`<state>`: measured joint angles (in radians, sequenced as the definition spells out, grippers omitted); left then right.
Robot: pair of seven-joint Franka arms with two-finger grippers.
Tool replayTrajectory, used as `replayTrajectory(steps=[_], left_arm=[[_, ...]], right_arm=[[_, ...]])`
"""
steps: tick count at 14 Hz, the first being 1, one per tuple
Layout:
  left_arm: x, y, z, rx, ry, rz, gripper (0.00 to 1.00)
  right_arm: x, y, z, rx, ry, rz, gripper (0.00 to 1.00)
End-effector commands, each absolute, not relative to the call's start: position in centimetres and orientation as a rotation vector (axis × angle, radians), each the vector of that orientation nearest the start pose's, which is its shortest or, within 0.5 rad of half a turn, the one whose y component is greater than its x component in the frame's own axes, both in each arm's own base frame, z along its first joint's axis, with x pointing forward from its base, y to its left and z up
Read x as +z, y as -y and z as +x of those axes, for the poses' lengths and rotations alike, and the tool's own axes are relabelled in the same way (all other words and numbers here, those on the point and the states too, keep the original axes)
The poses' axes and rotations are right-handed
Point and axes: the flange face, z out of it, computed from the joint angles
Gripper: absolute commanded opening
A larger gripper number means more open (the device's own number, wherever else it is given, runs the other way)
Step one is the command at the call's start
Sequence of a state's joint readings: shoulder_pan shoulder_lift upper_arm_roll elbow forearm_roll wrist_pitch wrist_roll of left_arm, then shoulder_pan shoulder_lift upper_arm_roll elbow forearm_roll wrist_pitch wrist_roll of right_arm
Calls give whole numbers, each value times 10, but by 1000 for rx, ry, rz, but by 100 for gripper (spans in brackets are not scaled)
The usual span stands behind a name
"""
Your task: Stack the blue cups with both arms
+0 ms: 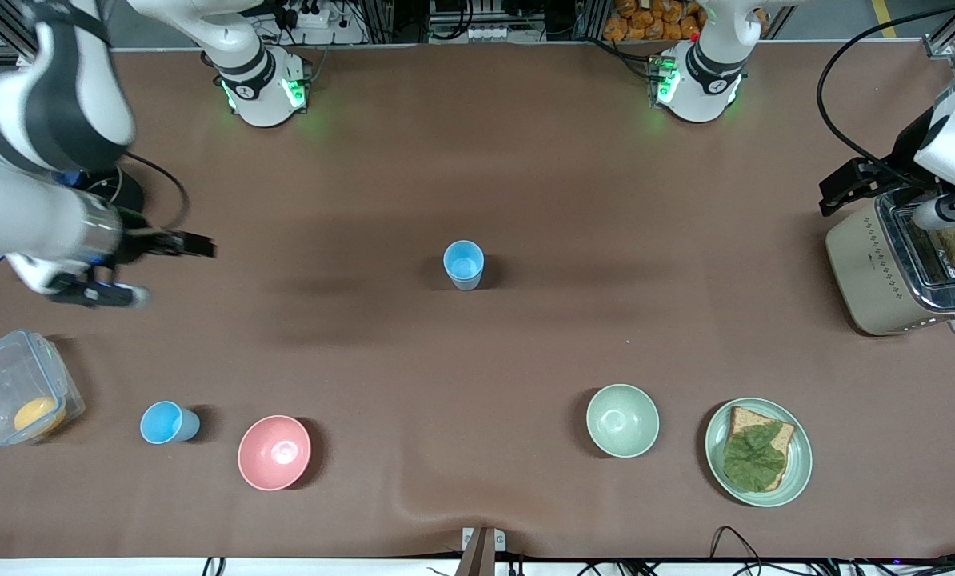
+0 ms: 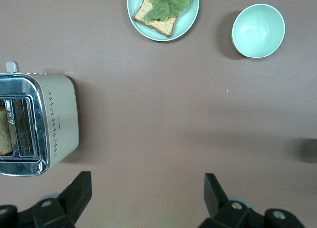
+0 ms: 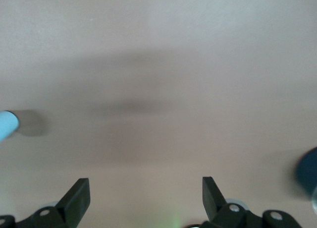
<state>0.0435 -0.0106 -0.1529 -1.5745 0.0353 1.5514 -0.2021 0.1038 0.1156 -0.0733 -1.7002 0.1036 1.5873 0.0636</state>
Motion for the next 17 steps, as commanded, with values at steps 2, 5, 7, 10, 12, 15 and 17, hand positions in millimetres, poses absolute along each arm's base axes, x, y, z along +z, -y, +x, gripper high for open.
replayTrajectory(steps=[2,5,7,10,12,15,17], left_arm=[[628,58,542,27,142,-3117,100],[631,55,542,29,154,-3116,100],[635,54,541,48,157,-3117,100],[642,55,540,48,152,-3116,100],[641,60,540,63,138,-3117,100],[641,61,540,62,136,-3115,100],[641,63,540,62,131,-3115,100]], right_arm=[[535,-8,556,329,28,-3060,100],[553,10,549,303,-16,-3090,100],[569,13,549,265,-25,-3093,100],[601,24,547,243,-52,-3094,100],[617,24,544,231,-52,-3095,100],[642,24,540,200,-53,-3094,100],[644,25,539,211,-59,-3089,100]])
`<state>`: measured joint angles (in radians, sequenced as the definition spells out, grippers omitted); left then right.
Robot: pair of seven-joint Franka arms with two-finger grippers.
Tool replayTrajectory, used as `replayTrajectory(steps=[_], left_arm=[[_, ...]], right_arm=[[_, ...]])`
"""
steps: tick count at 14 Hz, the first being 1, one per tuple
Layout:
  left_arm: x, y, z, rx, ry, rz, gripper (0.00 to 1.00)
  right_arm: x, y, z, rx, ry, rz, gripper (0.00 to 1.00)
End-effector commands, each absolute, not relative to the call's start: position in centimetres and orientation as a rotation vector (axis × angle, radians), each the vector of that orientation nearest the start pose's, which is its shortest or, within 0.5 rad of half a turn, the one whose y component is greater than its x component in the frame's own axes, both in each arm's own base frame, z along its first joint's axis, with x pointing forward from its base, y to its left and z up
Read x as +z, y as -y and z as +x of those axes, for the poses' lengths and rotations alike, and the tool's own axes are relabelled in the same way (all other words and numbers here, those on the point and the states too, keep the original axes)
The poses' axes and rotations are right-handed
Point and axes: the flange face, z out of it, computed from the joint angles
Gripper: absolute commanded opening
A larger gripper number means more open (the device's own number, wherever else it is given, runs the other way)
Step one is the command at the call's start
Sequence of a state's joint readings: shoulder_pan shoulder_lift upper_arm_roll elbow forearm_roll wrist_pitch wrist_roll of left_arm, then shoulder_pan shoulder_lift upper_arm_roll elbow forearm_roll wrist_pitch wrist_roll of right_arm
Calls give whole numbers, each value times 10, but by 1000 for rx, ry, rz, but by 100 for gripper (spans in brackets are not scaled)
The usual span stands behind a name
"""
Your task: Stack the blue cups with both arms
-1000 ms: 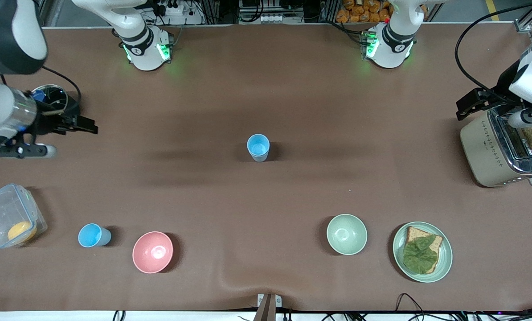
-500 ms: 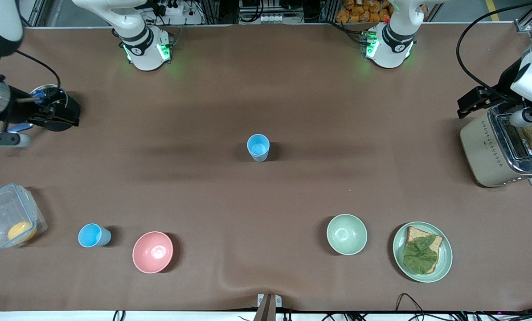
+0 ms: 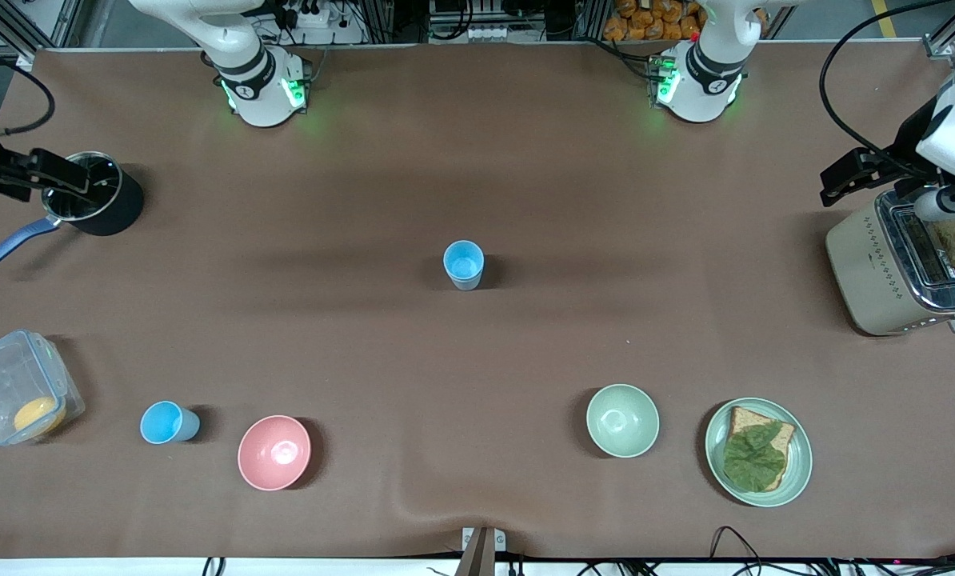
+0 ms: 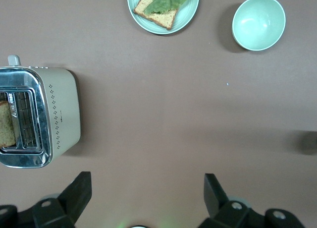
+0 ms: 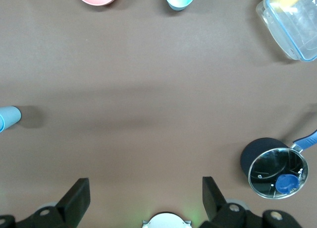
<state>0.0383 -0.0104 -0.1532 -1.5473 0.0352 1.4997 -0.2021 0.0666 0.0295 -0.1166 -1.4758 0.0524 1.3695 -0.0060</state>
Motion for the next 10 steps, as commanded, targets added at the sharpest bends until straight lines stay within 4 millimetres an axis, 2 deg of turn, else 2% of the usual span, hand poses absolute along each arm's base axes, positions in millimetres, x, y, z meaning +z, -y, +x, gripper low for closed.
replayTrajectory(steps=[1,10], left_arm=[[641,62,540,62,133,-3115,100],[641,64,539,63,126,-3119,100]], right_arm=[[644,25,539,211,-59,-3089,100],[644,28,540,195,-49,-3096,100]])
